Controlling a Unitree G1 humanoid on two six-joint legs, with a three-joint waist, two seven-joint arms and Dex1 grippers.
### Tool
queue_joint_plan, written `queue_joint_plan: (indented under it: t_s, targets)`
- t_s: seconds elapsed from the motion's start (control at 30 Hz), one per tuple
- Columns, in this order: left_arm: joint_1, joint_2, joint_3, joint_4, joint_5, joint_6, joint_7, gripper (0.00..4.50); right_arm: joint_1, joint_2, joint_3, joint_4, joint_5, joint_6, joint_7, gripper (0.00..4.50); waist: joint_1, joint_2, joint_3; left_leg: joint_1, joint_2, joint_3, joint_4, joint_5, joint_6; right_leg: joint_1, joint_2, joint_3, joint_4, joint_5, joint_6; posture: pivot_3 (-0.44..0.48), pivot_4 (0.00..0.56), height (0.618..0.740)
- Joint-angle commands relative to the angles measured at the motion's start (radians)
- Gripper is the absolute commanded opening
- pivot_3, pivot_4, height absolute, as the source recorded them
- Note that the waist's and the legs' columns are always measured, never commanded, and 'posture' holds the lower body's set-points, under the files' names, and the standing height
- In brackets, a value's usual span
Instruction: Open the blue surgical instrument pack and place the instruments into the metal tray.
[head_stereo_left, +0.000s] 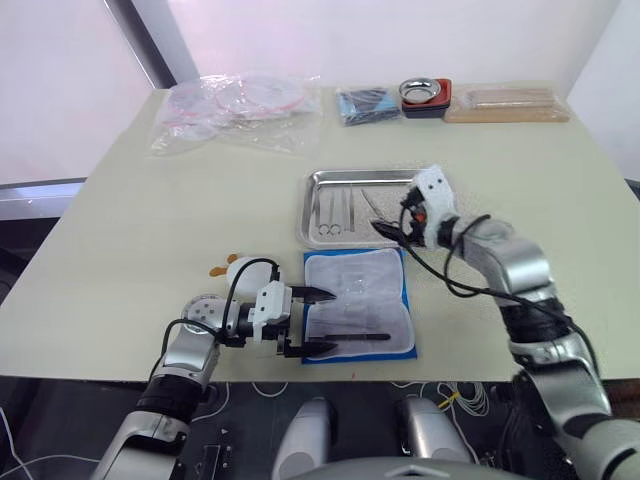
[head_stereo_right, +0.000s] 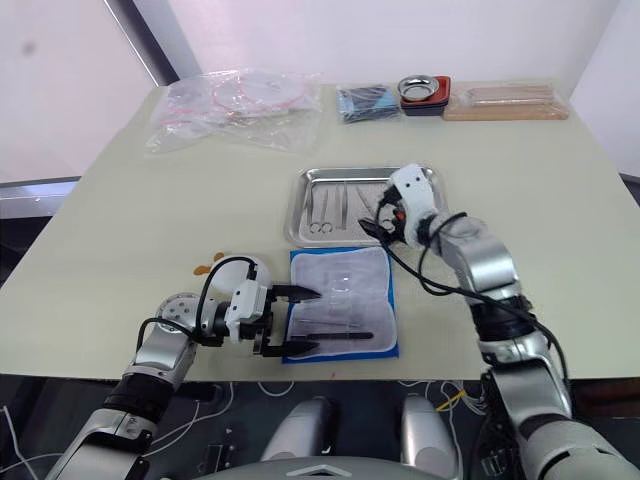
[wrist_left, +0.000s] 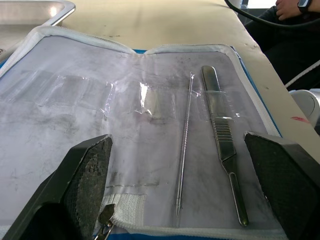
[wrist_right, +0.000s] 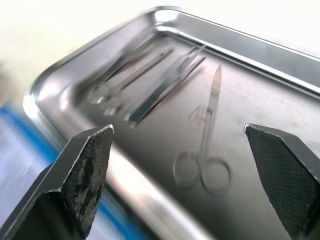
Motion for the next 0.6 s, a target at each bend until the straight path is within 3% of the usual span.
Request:
queue_joint_plan:
  t_s: [0.03, 0.33, 0.6]
  targets:
    - [0.045, -0.01, -0.054, 0.075, 0.057, 0.028, 0.005, 4.5, 0.037, -0.052, -0.004, -0.105, 0.054, -0.074, 0.113, 4.37, -0.004, 0.0, 0.0, 0.0, 0.0, 0.0, 0.0, 0.0, 0.0, 0.0, 0.0, 0.0, 0.0, 0.0, 0.0, 0.0, 0.15, 0.74]
    - [0.043, -0.012, -0.054, 0.087, 0.058, 0.018, -0.003, 4.5, 0.236, -0.248, -0.086, -0.205, 0.196, -0.349, 0.461, 4.37, 0.0, -0.002, 0.001, 0.001, 0.0, 0.0, 0.0, 0.0, 0.0, 0.0, 0.0, 0.0, -0.001, 0.0, 0.0, 0.0, 0.15, 0.74]
    - [0.049, -0.005, -0.051, 0.095, 0.056, 0.009, -0.012, 4.5, 0.339, -0.397, -0.268, -0.194, 0.37, -0.435, 0.704, 4.37, 0.004, -0.006, 0.004, 0.001, 0.0, 0.001, 0.0, 0.0, 0.0, 0.0, 0.0, 0.0, -0.001, -0.002, -0.002, 0.0, 0.15, 0.74]
